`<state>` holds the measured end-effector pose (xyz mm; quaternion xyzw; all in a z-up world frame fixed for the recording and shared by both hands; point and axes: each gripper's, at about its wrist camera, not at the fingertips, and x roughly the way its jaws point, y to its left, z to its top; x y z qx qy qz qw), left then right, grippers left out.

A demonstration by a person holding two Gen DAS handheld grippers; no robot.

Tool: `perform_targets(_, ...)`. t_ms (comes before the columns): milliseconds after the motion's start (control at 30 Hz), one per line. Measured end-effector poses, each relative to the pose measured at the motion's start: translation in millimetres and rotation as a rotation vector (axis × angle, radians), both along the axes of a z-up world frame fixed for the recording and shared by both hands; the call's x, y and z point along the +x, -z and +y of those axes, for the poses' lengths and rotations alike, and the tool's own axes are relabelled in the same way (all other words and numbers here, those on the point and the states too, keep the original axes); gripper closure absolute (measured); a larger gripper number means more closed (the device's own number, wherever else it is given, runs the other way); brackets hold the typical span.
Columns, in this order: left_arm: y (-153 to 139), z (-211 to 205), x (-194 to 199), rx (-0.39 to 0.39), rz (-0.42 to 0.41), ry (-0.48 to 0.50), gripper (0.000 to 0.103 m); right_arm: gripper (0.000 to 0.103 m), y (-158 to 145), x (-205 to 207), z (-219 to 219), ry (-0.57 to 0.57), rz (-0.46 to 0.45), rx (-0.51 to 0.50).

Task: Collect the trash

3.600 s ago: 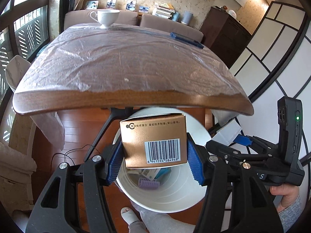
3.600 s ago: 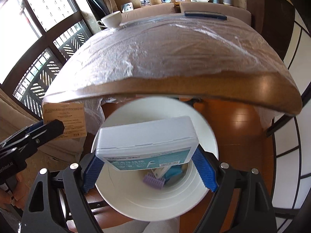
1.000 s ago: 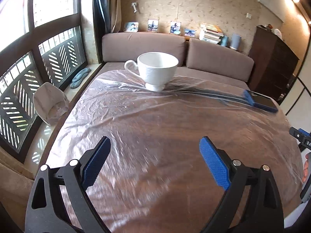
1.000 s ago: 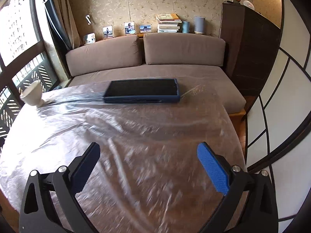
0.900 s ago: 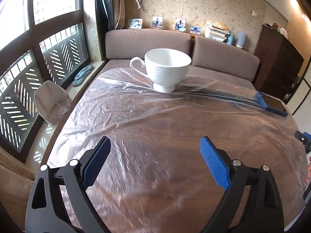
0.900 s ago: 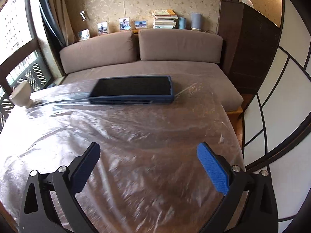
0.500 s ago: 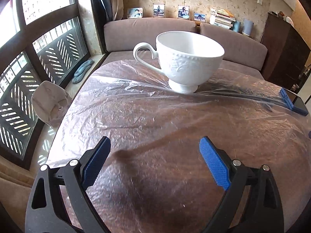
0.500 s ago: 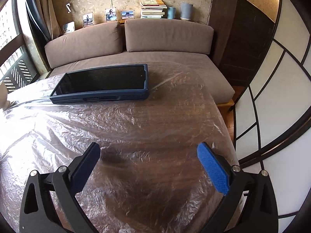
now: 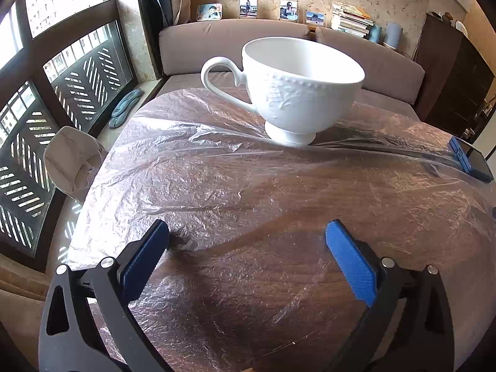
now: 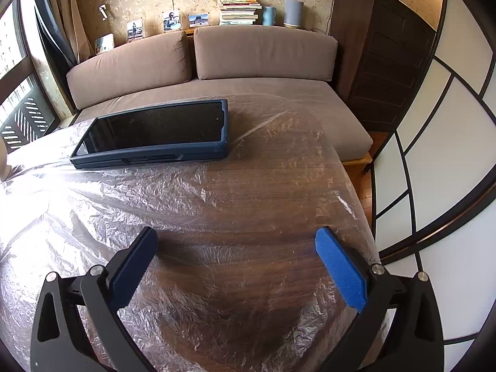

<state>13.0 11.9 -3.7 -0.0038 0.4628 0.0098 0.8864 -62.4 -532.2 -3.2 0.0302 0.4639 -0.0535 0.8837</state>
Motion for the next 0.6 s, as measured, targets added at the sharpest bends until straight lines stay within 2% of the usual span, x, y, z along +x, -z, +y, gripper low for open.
perform_targets(600,1.3,1.3,0.0,-0.005,0.001,0.000,0.001,0.004,-0.2,-1.3,1.5,0.001,0.000,0.000)
